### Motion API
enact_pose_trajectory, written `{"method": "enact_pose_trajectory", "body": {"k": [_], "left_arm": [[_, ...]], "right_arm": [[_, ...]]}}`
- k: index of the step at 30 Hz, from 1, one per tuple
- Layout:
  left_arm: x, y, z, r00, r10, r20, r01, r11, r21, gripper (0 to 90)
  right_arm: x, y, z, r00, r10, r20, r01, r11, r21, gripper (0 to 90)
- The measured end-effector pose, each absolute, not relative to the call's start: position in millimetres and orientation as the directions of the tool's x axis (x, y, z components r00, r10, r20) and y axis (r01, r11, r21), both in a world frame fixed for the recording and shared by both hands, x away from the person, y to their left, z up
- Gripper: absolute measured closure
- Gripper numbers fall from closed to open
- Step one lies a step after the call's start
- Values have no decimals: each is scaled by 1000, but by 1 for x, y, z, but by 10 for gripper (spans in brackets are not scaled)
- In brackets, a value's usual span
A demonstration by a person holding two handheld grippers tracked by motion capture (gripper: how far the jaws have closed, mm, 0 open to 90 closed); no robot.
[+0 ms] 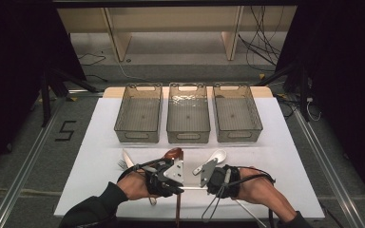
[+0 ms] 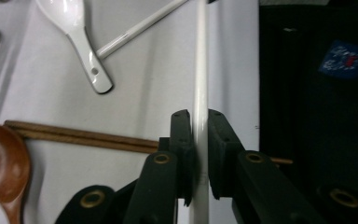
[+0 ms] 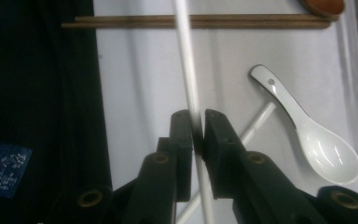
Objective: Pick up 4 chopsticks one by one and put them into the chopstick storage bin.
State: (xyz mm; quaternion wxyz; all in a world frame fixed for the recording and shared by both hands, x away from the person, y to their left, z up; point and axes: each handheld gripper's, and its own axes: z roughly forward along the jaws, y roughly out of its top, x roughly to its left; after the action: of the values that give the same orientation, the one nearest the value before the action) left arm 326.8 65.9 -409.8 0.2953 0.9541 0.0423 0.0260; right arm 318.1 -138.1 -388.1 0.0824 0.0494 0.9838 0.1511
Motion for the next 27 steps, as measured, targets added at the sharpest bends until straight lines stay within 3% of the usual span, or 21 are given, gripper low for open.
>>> {"method": "enact_pose_trajectory", "body": {"k": [8, 10, 15, 27], "left_arm": [[335, 77, -412, 982, 187, 39, 129, -799, 587, 828], [339, 83, -410, 971, 236, 30, 170, -775, 609, 828], [348, 97, -405, 935, 355, 29, 254, -723, 642, 828], [369, 133, -388, 808, 589, -20, 412, -539, 735, 827]], "right_arm": [[328, -165, -368, -919, 357, -166, 236, 837, 494, 487], [331, -175, -366, -896, 400, -192, 242, 804, 544, 443], [332, -193, -370, -832, 536, -142, 335, 691, 641, 379], [326, -212, -402, -782, 622, -25, 504, 656, 562, 291]]}}
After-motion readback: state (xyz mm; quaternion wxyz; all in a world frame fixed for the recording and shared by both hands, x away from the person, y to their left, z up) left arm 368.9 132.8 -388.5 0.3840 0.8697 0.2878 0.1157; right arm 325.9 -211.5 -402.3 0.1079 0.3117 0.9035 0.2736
